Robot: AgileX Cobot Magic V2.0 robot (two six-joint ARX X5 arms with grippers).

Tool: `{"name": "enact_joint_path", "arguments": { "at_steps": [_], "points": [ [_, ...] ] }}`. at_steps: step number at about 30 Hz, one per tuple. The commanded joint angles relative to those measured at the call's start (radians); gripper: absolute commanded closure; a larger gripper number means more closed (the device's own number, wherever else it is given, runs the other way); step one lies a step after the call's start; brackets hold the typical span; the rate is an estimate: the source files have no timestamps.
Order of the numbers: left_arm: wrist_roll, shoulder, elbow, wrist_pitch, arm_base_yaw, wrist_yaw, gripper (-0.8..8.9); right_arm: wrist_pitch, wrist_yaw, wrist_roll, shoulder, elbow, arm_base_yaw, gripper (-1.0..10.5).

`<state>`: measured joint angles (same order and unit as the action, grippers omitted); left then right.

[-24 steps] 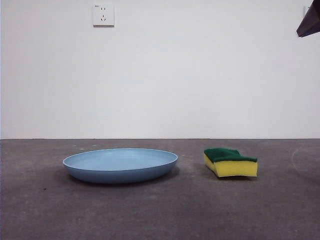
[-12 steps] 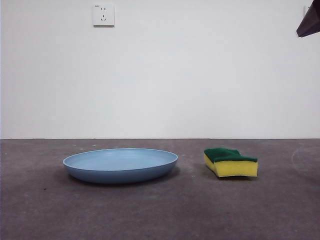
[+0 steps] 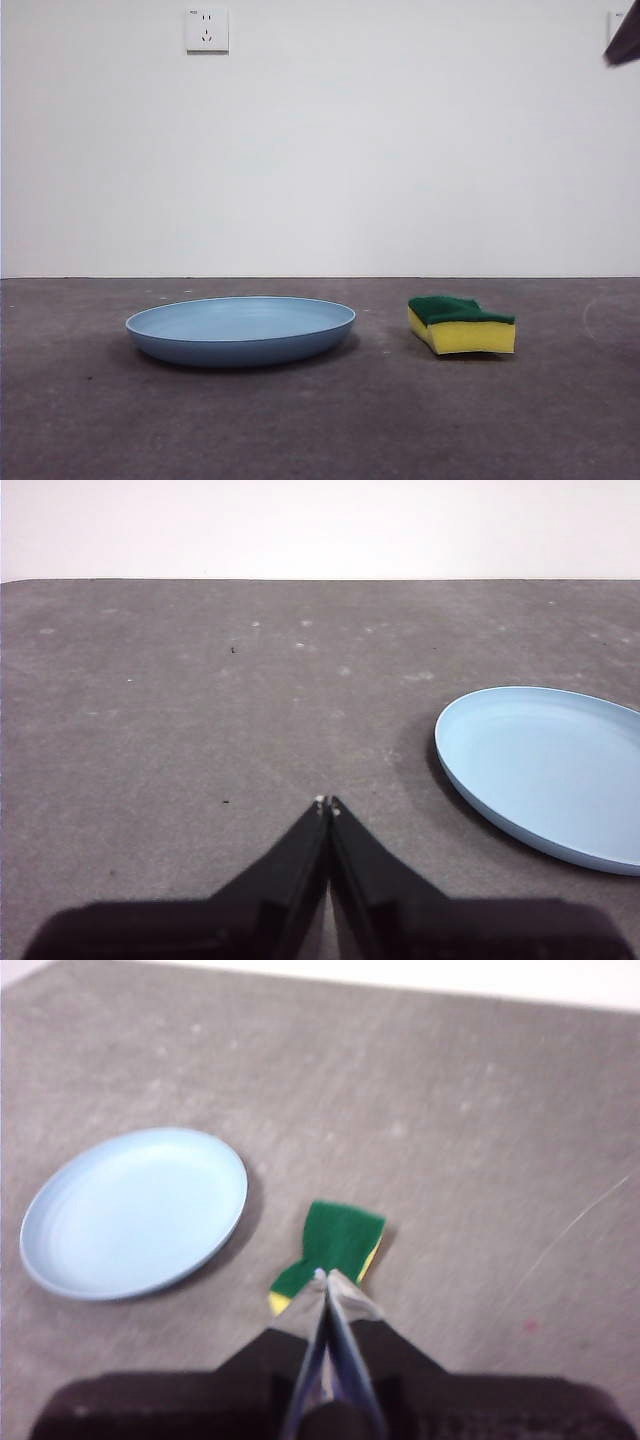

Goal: Pick up the plate,pick up the cloth,clean the plate with the cloth

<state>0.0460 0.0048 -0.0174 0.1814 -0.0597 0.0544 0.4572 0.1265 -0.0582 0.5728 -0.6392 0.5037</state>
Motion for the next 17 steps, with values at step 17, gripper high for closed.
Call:
{"name": "enact_joint_path", "arguments": {
  "at_steps": [17],
  "points": [
    [0.007, -0.002, 0.014, -0.002, 0.003, -0.001, 8.16, -0.344, -0.154, 0.016, -0.42, 0.448, -0.41, 9.5]
  ]
}}
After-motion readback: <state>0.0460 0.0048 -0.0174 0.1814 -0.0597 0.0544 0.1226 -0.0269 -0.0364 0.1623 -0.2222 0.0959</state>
